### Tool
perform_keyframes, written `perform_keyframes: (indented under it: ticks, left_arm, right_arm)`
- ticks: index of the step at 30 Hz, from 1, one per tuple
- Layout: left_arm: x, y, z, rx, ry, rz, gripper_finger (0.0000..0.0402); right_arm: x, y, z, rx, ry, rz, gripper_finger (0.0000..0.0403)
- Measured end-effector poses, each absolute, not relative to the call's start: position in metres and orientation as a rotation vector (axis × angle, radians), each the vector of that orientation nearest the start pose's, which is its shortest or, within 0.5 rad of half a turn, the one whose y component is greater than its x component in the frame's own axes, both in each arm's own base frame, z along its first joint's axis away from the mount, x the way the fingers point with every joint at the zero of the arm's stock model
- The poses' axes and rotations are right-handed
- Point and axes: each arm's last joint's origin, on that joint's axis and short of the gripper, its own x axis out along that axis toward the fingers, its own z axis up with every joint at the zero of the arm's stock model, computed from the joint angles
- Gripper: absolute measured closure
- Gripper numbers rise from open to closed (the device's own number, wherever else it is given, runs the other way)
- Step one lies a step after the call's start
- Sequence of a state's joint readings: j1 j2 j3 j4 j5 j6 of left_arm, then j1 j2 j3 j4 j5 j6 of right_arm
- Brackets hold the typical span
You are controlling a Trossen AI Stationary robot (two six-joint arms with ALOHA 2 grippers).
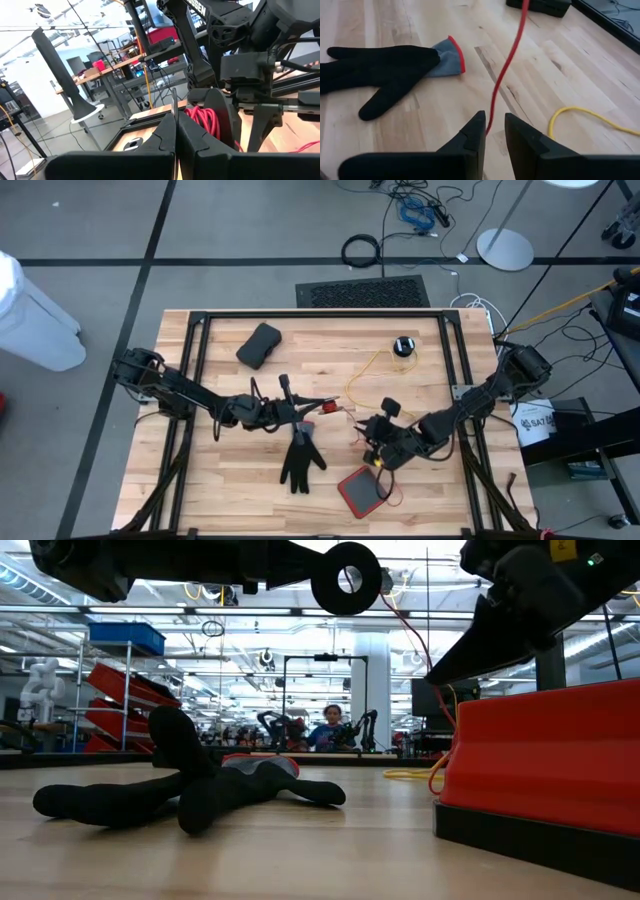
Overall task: Coil cords
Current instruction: Coil the red wire onto the black spool
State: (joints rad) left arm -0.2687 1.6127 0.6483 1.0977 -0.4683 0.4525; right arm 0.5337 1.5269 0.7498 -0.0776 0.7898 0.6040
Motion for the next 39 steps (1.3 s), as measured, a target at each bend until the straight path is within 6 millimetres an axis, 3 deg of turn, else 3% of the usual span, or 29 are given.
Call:
perform_keyframes:
  ticks: [4,9,15,28,39]
  left_arm:
    - [0.305,-0.07,0.213,0.402,-0.077,0.224,0.0401]
    - [0.305,-0.07,0.213,0.402,-0.077,0.224,0.0401]
    - [0.305,-0.07,0.214,0.394,-0.091,0.226,0.0401]
    - [0.308,-0.053,0.217,0.291,-0.138,0.258,0.0401]
    - [0.316,-0.041,0.199,0.318,-0.056,0.28,0.0401]
  right_arm:
    - [0.255,0.125,0.172,0.039,0.557,-0.445,0.0354]
    - [0.255,0.125,0.172,0.026,0.556,-0.448,0.0396]
    - [0.26,0.124,0.17,0.044,0.541,-0.455,0.0401]
    - [0.318,0.099,0.145,0.058,0.42,-0.473,0.0403]
    - [0.351,0.089,0.176,0.048,0.344,-0.479,0.0403]
